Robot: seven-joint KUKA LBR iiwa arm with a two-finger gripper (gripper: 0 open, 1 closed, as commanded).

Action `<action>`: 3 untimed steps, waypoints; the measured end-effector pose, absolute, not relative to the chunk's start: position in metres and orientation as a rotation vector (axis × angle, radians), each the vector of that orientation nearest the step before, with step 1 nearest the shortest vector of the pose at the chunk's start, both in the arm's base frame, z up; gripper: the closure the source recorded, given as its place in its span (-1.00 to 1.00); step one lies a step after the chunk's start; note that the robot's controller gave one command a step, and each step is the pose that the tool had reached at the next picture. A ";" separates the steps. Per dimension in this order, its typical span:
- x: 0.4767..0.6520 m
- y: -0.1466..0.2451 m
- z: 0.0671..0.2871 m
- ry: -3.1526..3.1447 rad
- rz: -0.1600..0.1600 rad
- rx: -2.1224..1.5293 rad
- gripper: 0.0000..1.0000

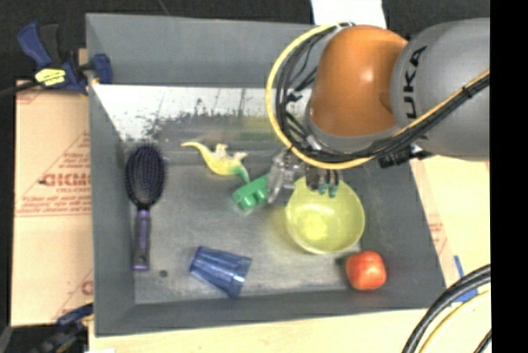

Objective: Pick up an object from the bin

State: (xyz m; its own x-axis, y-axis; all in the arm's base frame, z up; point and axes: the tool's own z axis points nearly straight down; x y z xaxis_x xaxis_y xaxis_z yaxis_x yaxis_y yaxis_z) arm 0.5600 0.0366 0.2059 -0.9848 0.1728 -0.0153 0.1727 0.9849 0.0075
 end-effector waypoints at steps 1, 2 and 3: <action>0.560 0.037 0.206 3.114 0.010 0.271 1.00; 0.558 0.036 0.309 3.105 0.011 0.333 1.00; 0.527 0.028 0.192 3.117 0.009 0.275 -1.00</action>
Offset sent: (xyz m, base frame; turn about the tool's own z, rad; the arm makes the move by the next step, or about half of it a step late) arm -0.0029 0.0002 0.1041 0.0434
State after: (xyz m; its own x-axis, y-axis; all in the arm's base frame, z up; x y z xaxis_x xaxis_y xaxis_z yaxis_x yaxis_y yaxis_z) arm 0.5268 0.0283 0.1917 -0.9845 0.1750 -0.0123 0.1749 0.9846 0.0067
